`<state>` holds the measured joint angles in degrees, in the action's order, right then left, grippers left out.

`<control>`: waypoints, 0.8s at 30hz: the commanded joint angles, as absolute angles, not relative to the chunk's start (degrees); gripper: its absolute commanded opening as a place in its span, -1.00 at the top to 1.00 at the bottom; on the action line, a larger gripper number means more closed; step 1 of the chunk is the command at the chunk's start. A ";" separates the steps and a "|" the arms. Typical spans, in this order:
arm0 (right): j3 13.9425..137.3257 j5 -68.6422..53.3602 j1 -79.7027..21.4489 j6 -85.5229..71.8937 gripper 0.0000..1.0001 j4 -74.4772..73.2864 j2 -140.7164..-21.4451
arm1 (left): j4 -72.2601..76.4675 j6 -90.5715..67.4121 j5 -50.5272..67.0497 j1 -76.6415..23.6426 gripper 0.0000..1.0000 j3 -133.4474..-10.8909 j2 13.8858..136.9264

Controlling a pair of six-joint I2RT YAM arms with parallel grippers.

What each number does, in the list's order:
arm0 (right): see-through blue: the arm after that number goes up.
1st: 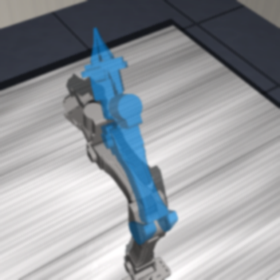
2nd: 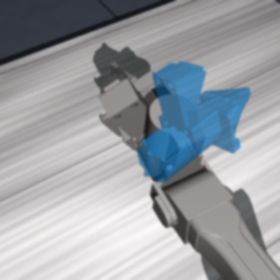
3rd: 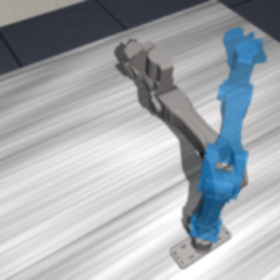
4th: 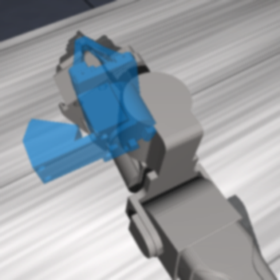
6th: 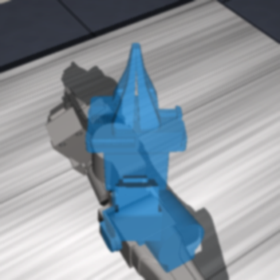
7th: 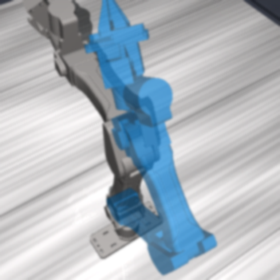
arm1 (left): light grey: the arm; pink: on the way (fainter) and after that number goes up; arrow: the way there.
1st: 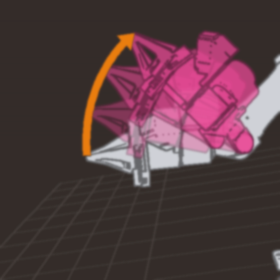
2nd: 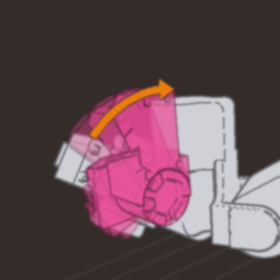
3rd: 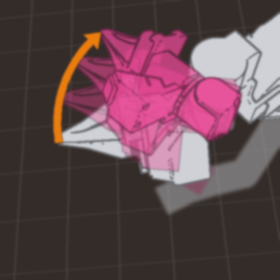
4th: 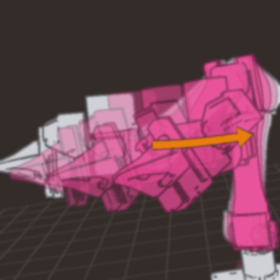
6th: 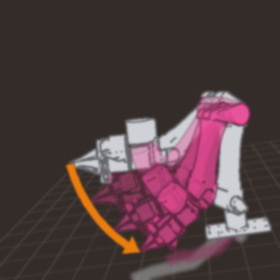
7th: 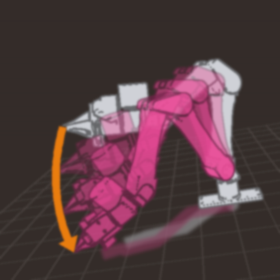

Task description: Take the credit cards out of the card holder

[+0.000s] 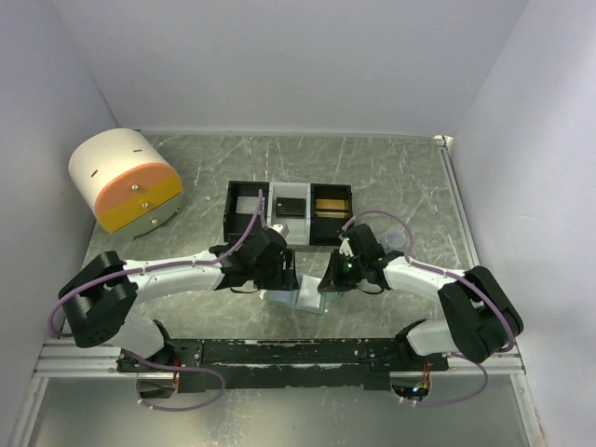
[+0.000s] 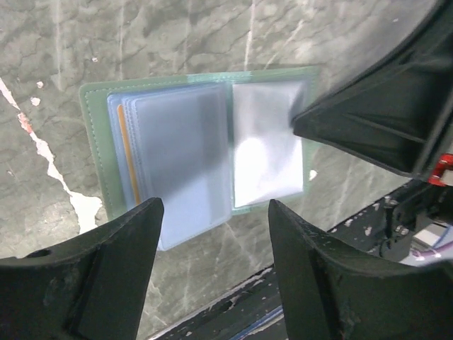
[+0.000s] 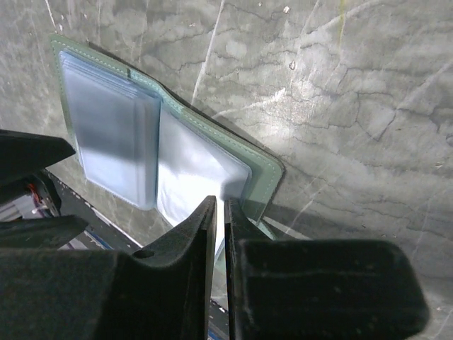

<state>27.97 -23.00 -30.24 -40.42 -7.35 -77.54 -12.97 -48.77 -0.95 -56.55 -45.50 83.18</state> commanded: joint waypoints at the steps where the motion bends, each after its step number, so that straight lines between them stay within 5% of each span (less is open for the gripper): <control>1: 27.76 -20.62 -30.31 -39.51 0.78 -7.92 -77.64 | -16.30 -47.57 -2.83 -56.34 -0.42 -48.94 86.07; 24: 27.24 -21.34 -30.32 -39.90 0.78 -6.99 -78.75 | -19.50 -47.72 -2.66 -56.43 -0.13 -51.56 91.56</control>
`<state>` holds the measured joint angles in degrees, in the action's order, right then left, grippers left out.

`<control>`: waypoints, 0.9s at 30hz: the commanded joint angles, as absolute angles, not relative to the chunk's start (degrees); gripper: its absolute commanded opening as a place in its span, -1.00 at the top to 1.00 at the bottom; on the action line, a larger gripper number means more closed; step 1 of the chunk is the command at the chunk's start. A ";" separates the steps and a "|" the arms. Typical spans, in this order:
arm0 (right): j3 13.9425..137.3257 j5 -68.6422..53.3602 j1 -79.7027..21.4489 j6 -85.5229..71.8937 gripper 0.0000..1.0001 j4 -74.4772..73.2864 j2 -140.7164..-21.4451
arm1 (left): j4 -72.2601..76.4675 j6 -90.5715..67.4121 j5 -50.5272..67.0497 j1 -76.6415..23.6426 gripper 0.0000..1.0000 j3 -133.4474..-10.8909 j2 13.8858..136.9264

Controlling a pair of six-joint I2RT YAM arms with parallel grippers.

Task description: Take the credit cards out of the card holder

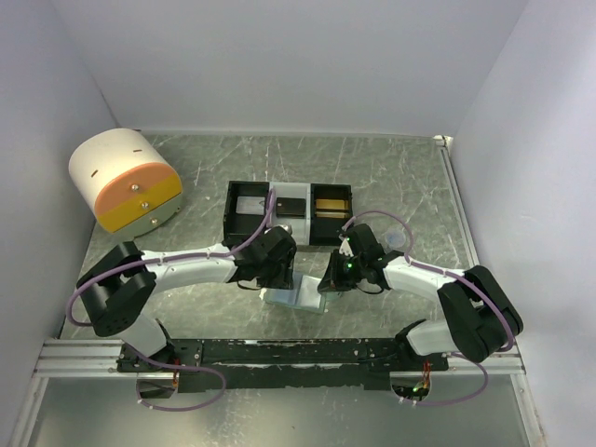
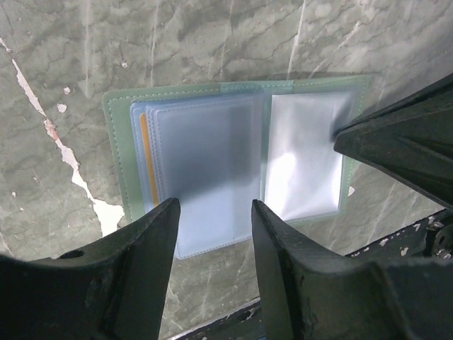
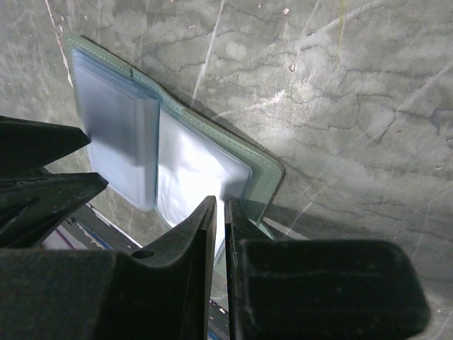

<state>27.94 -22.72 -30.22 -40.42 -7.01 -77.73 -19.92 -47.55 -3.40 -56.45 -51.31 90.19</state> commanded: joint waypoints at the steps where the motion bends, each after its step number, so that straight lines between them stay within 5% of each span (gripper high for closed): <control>1: 27.29 -21.36 -30.32 -39.90 0.78 -6.98 -78.75 | -19.79 -47.80 -2.79 -56.50 -0.14 -51.58 91.80; 11: 28.17 -20.86 -30.31 -39.61 0.77 -7.45 -78.05 | -18.59 -48.88 -4.47 -56.69 -0.29 -50.50 87.95; 27: 28.70 -21.36 -30.32 -39.97 0.76 -7.21 -78.64 | -18.28 -49.10 -2.46 -57.28 -0.20 -49.91 91.89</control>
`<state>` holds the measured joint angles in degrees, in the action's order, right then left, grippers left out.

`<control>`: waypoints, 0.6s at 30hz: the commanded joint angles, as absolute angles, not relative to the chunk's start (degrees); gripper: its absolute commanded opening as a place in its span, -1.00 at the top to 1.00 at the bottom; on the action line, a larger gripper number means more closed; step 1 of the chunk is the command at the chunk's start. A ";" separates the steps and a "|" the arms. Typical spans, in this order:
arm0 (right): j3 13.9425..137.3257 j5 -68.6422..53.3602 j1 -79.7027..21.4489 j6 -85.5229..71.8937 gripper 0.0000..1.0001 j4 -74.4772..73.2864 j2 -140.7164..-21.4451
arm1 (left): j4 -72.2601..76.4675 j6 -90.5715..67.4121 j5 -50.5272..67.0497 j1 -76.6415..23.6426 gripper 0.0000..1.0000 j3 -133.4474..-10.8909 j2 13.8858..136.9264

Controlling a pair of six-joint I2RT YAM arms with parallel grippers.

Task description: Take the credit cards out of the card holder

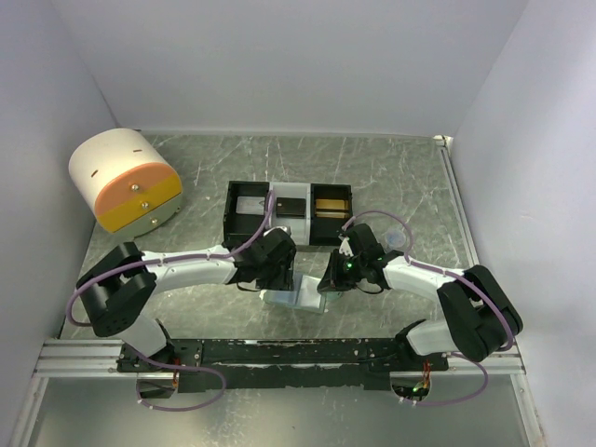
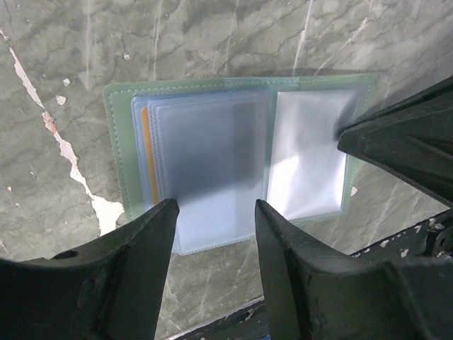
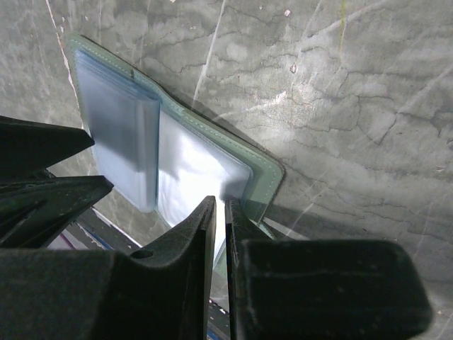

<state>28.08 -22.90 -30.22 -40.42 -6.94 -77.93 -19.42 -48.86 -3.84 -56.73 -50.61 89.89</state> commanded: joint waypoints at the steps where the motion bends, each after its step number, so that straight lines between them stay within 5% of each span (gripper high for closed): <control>1: 28.79 -21.40 -30.30 -39.99 0.76 -7.19 -78.69 | -18.58 -49.13 -2.66 -57.43 -0.20 -50.11 92.43; 18: 27.53 -23.55 -30.32 -41.39 0.62 -5.18 -77.62 | -7.37 -49.95 5.05 -58.45 -0.26 -48.39 95.00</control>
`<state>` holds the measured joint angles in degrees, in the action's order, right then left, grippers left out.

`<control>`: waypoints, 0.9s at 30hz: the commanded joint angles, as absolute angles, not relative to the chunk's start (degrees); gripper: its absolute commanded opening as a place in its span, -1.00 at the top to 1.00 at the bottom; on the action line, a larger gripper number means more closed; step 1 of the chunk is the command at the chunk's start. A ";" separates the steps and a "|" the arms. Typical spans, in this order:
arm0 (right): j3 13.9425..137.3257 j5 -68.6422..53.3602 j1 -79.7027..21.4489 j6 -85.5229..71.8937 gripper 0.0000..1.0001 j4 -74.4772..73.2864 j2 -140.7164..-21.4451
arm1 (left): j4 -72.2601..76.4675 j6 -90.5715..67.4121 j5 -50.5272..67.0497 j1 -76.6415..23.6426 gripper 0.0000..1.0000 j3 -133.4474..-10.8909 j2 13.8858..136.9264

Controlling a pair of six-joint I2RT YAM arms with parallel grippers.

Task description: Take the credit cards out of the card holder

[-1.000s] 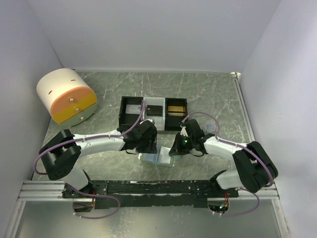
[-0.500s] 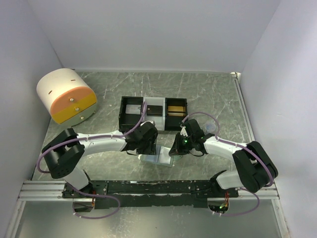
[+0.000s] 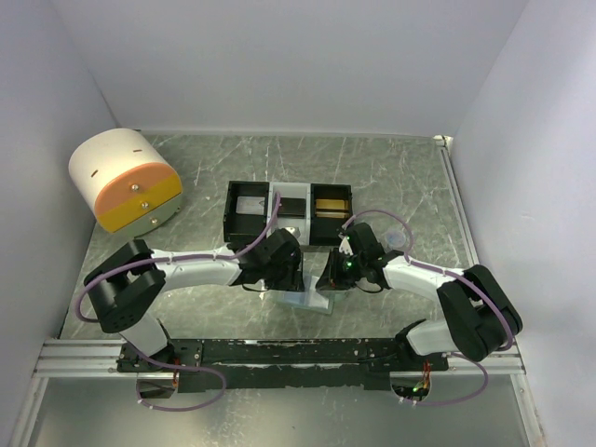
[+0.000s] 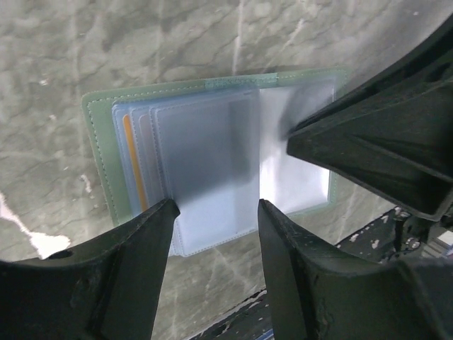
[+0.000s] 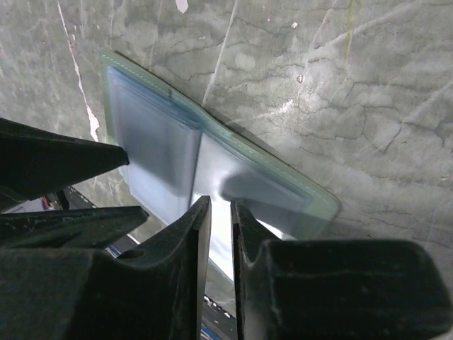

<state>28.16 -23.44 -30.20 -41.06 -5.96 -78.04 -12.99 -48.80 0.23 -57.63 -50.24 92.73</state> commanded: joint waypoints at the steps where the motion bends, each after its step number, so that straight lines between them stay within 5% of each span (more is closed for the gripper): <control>1: 27.57 -23.55 -30.28 -41.53 0.58 -5.18 -77.30 | -7.15 -50.08 5.17 -58.45 -0.26 -48.35 95.02; 10: 29.75 -24.05 -30.68 -42.09 0.28 -5.50 -75.66 | -8.17 -50.31 3.48 -58.47 -0.25 -47.58 94.03; 17: 33.51 -15.22 -34.91 -41.86 0.24 -10.22 -81.92 | -8.27 -50.19 3.19 -58.45 -0.24 -47.40 93.66; 23: 31.34 -7.28 -35.32 -43.26 0.73 -12.37 -82.34 | -9.90 -50.55 0.54 -58.47 -0.25 -47.14 91.78; 27: 27.82 -12.57 -33.12 -42.57 0.91 -6.89 -82.94 | -10.24 -51.30 -1.25 -58.45 -0.35 -46.16 89.62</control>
<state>32.01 -15.00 -34.92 -43.62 -7.51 -81.30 -7.35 -50.59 1.74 -57.98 -47.90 92.07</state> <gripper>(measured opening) 0.081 0.649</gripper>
